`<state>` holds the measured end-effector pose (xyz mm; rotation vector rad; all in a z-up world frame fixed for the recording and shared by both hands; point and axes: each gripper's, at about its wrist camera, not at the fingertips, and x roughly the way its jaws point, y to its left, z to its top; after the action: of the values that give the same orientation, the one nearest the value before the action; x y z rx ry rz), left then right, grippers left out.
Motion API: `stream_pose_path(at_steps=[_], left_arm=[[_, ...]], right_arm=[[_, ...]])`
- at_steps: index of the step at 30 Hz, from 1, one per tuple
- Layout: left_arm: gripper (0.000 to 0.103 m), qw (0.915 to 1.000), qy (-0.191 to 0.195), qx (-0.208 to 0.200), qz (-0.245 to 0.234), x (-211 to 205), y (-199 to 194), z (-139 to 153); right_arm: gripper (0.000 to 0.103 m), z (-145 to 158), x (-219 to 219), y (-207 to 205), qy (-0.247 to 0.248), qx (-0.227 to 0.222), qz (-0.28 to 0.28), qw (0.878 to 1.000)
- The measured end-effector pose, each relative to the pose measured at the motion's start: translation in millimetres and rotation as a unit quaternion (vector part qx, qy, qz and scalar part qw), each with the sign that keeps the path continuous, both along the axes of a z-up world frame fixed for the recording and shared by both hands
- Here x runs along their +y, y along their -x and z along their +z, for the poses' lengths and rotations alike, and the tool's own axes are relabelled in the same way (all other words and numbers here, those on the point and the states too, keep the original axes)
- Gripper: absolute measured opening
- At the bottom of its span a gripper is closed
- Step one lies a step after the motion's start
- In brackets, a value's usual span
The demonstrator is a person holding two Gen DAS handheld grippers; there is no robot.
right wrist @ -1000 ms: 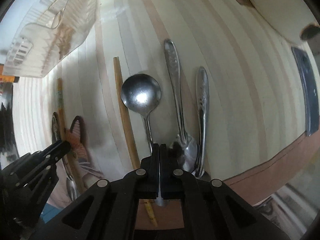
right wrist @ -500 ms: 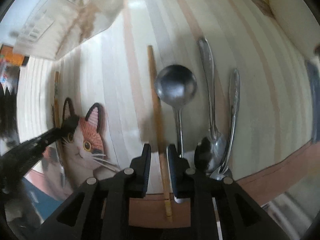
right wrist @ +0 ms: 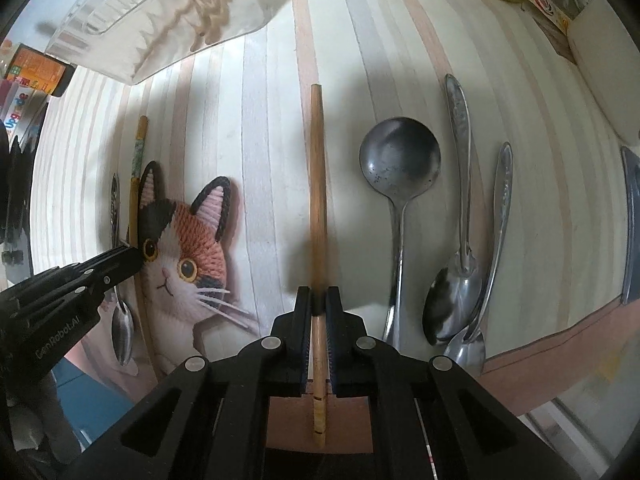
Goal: Organize utensils
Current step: 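Grasp a chopstick with the left tool while the right tool grasps another, then drop both chopsticks into the clear basket and open both tools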
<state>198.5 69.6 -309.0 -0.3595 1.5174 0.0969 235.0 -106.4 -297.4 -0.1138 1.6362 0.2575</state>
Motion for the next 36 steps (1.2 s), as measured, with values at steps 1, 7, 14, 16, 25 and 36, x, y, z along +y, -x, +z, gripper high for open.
stream_pose_path(at_steps=[1, 7, 14, 16, 25, 36], left_arm=[[0.015, 1.0000, 0.001, 0.000, 0.000, -0.6, 0.3, 1.0], [0.027, 0.9998, -0.006, -0.002, -0.018, -19.5, 6.7, 3.0], [0.009, 0.9984, -0.049, 0.003, -0.027, -44.3, -0.4, 1.8], [0.004, 0.9979, -0.061, 0.001, -0.024, -45.4, -2.9, 4.1], [0.004, 0.9932, -0.105, -0.049, -0.010, -44.4, 3.3, 47.1], [0.004, 0.9838, -0.126, -0.126, 0.014, -16.4, 10.1, 121.9]], right_arm=[[0.007, -3.3, -6.0, -4.0, 0.001, 0.000, 0.001, 1.000], [0.007, -7.3, -9.2, -1.0, 0.000, -0.002, -0.001, 1.000], [0.007, -8.0, -8.3, -3.6, 0.004, -0.002, 0.000, 1.000], [0.006, -13.1, -10.0, -2.2, 0.003, -0.003, -0.002, 1.000], [0.007, -4.4, -15.9, 5.2, -0.015, -0.030, -0.013, 0.999], [0.007, 57.9, -5.5, 1.3, -0.060, -0.096, 0.003, 0.994]])
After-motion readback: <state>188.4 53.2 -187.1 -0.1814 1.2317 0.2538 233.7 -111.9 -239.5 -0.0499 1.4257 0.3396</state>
